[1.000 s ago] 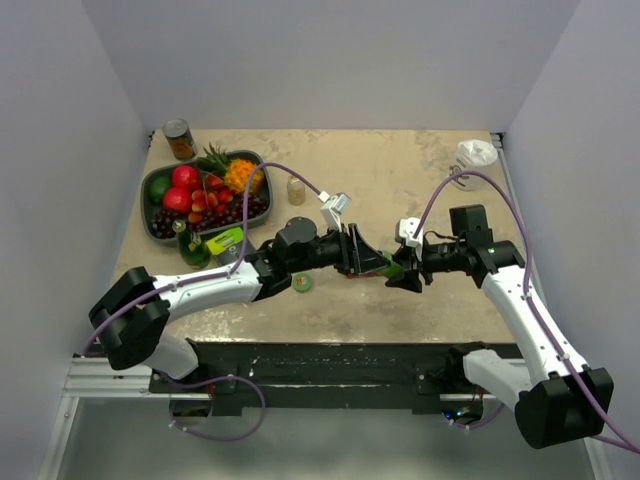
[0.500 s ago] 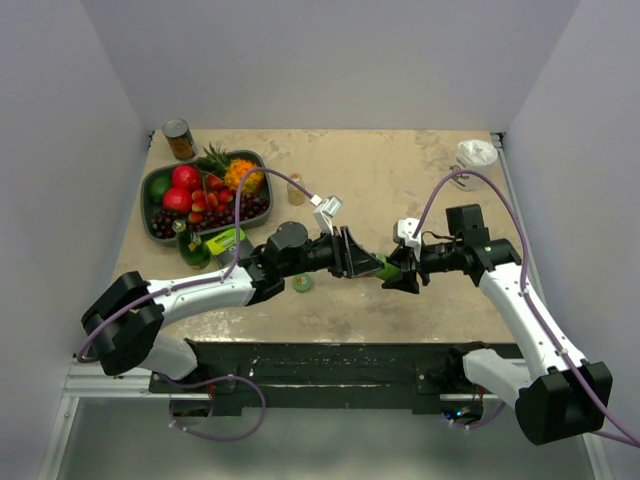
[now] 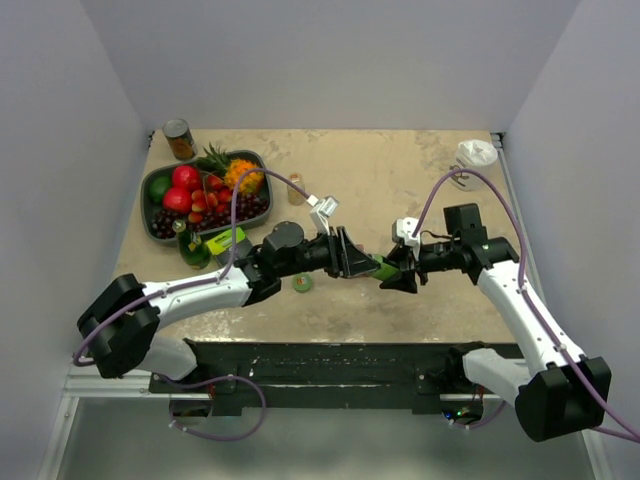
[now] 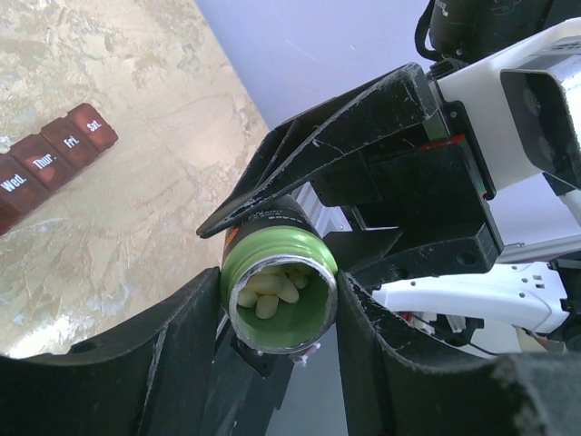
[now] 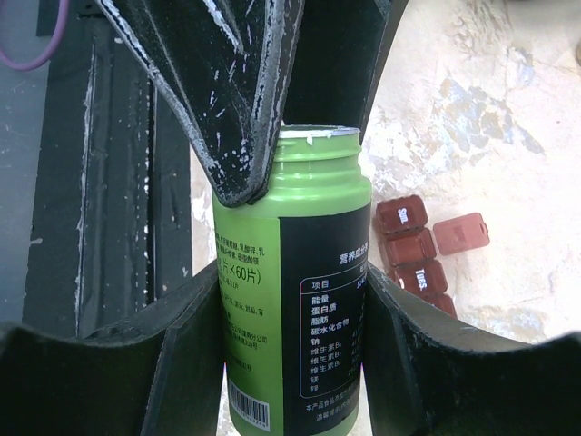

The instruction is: Sort the pills into containers

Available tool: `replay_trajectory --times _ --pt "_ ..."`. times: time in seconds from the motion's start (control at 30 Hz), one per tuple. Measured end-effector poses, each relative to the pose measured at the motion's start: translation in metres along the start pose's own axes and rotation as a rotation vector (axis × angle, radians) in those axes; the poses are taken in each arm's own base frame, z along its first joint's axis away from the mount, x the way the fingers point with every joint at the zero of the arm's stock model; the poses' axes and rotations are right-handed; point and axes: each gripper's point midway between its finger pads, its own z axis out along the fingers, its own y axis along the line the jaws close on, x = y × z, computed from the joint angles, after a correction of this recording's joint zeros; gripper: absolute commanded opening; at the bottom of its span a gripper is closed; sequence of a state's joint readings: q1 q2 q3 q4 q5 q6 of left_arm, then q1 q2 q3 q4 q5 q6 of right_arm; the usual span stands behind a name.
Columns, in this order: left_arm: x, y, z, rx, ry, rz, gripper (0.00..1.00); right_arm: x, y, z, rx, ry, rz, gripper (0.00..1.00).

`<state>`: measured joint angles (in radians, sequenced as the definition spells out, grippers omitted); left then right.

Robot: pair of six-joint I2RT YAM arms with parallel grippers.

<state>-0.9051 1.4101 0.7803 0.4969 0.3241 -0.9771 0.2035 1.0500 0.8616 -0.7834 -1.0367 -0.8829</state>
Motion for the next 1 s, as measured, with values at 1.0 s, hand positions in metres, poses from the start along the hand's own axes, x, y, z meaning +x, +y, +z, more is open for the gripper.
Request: replay_trajectory --times 1.0 --pt "-0.081 0.103 -0.175 -0.752 -0.147 0.860 0.96 0.084 -0.062 0.022 0.136 0.366 0.139 0.00"
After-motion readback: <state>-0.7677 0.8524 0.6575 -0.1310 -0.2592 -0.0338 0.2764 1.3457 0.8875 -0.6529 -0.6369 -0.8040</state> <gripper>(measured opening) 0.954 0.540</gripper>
